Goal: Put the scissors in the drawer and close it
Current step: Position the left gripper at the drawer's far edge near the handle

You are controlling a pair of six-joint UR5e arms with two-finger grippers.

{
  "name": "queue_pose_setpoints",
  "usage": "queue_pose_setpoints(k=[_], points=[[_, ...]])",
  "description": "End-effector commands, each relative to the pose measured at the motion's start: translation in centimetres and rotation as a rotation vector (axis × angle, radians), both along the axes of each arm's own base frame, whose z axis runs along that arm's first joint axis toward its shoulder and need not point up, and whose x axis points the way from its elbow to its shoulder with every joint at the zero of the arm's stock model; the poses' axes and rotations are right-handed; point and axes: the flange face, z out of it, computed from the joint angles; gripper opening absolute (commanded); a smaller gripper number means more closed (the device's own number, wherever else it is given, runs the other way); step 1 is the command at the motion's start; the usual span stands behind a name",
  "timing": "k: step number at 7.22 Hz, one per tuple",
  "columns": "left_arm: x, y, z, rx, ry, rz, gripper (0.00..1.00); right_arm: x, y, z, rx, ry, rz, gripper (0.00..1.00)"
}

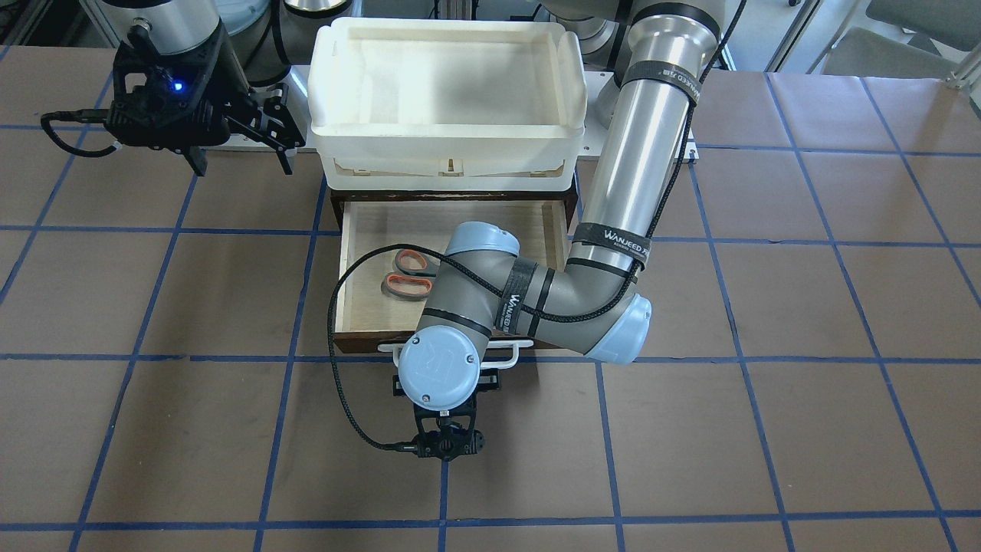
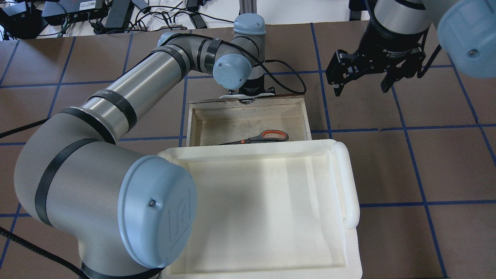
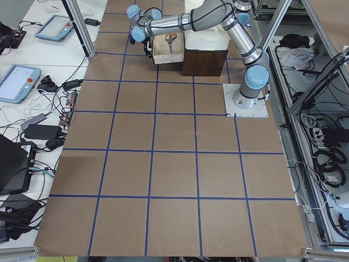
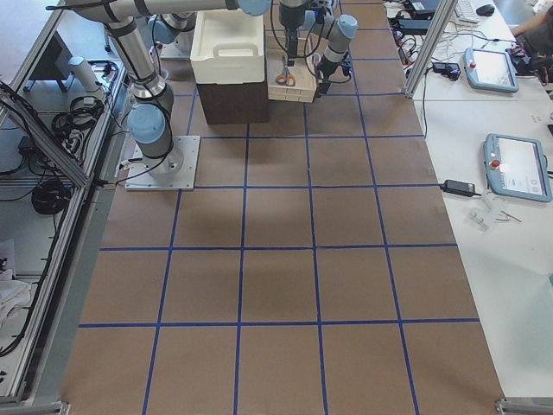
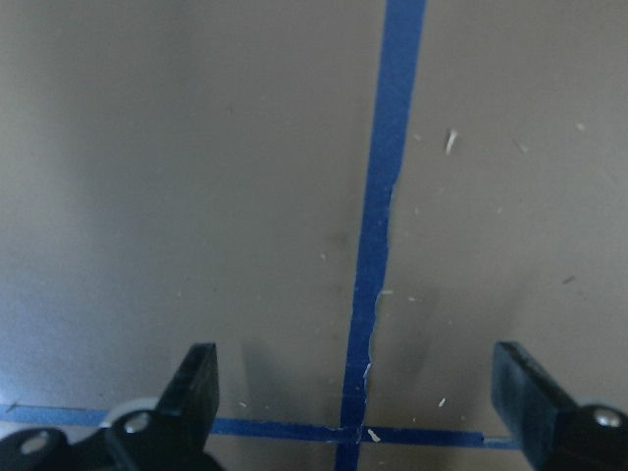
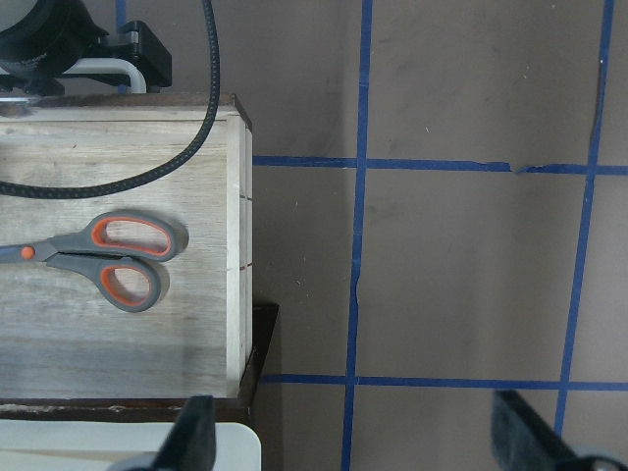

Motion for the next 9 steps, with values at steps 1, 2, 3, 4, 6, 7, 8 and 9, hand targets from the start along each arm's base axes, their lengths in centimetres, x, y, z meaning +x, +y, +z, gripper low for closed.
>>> queue_pose_setpoints(k=[1, 2, 3, 4, 6, 7, 8, 9], points=[[-1.0, 1.1, 2.1, -0.002, 0.001, -0.017, 1.00, 0.0, 0.1, -0.6, 0.012, -0.001, -0.003, 1.00], [-1.1, 1.8, 3.3, 0.015, -0.005, -0.022, 1.00, 0.0, 0.1, -0.6, 0.012, -0.001, -0.003, 1.00], [-1.2, 2.3, 4.3, 0.023, 0.008, -0.020, 1.00, 0.0, 0.1, -0.6, 0.012, -0.001, -0.003, 1.00], [-1.2, 2.7, 5.1, 0.020, 0.017, -0.019, 1.00, 0.0, 0.1, -0.6, 0.012, -0.002, -0.005, 1.00], [-0.9, 4.1, 5.1, 0.039, 0.007, -0.024, 1.00, 0.0, 0.1, -0.6, 0.011, -0.002, -0.005, 1.00], [-0.5, 4.9, 4.5, 0.050, -0.001, -0.033, 1.00, 0.0, 0.1, -0.6, 0.011, -0.002, -0.005, 1.00], [-0.3, 5.4, 4.8, 0.048, -0.001, -0.041, 1.00, 0.0, 0.1, -0.6, 0.008, -0.002, -0.005, 1.00], [-0.2, 5.7, 5.2, 0.045, 0.000, -0.042, 1.00, 0.0, 0.1, -0.6, 0.009, -0.002, -0.005, 1.00]])
